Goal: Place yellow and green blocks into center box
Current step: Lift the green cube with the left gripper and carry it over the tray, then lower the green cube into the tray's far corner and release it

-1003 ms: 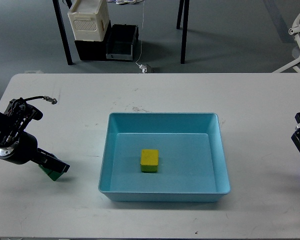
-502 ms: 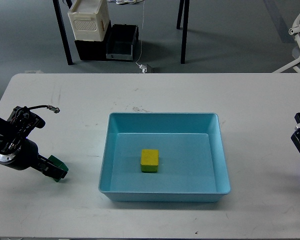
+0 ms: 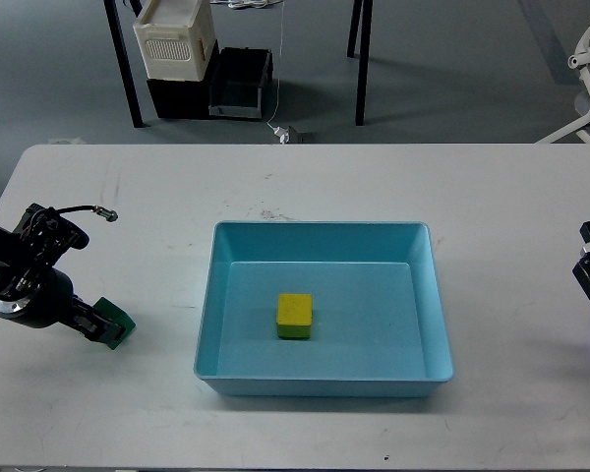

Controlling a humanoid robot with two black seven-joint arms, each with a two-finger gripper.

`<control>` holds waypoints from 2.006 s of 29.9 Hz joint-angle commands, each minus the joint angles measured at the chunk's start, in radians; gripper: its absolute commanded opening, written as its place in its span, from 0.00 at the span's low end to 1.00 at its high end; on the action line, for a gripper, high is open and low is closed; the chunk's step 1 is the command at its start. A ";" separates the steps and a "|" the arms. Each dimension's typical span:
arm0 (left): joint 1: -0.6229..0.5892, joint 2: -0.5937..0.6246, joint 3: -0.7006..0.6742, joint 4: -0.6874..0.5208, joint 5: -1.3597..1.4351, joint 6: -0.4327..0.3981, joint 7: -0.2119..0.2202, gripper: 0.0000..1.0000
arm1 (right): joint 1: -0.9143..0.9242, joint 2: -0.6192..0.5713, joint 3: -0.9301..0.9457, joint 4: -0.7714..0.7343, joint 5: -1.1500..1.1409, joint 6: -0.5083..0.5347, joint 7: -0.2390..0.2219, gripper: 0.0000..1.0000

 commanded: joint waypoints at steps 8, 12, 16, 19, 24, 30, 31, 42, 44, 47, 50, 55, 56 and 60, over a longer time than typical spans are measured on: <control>-0.200 -0.068 -0.084 -0.049 -0.158 0.000 -0.003 0.03 | -0.012 0.000 0.006 0.001 -0.002 -0.005 0.000 1.00; -0.299 -0.138 -0.084 -0.060 -0.233 0.000 -0.007 0.03 | -0.013 0.000 0.006 0.003 -0.010 -0.006 0.000 1.00; -0.353 -0.223 -0.081 -0.058 -0.263 0.000 -0.007 0.03 | -0.021 0.000 0.009 0.003 -0.012 -0.006 0.000 1.00; -0.357 -0.263 -0.082 -0.058 -0.266 0.000 -0.011 0.03 | -0.029 0.000 0.011 0.003 -0.013 -0.005 0.000 1.00; -0.357 -0.309 -0.082 -0.052 -0.267 0.000 -0.014 0.03 | -0.033 0.000 0.009 0.003 -0.012 -0.003 0.000 1.00; -0.354 -0.410 -0.078 0.001 -0.280 0.000 -0.014 0.03 | -0.033 0.000 0.008 0.000 -0.013 -0.003 0.000 1.00; -0.354 -0.427 -0.076 0.009 -0.280 0.000 -0.014 0.03 | -0.033 0.000 0.009 0.000 -0.013 -0.003 0.000 1.00; -0.330 -0.614 -0.072 0.092 -0.309 0.000 -0.026 0.03 | -0.033 0.000 0.009 -0.003 -0.013 -0.002 0.000 1.00; -0.330 -0.648 -0.070 0.098 -0.319 0.000 -0.028 0.03 | -0.033 0.000 0.009 -0.003 -0.013 -0.002 0.000 1.00; -0.317 -0.700 -0.061 0.139 -0.321 0.000 -0.026 0.03 | -0.033 0.000 0.011 -0.005 -0.013 -0.002 0.000 1.00; -0.287 -0.743 -0.041 0.169 -0.321 0.000 -0.026 0.03 | -0.033 0.000 0.011 -0.005 -0.013 -0.002 0.000 1.00; -0.231 -0.772 -0.038 0.238 -0.321 0.000 -0.026 0.06 | -0.033 0.000 0.012 -0.005 -0.013 -0.002 0.000 1.00; -0.228 -0.780 -0.039 0.241 -0.321 0.000 -0.026 0.07 | -0.033 0.000 0.011 -0.005 -0.012 -0.002 0.000 1.00; -0.208 -0.789 -0.038 0.258 -0.321 0.000 -0.026 0.12 | -0.032 0.000 0.011 -0.006 -0.013 -0.002 0.000 1.00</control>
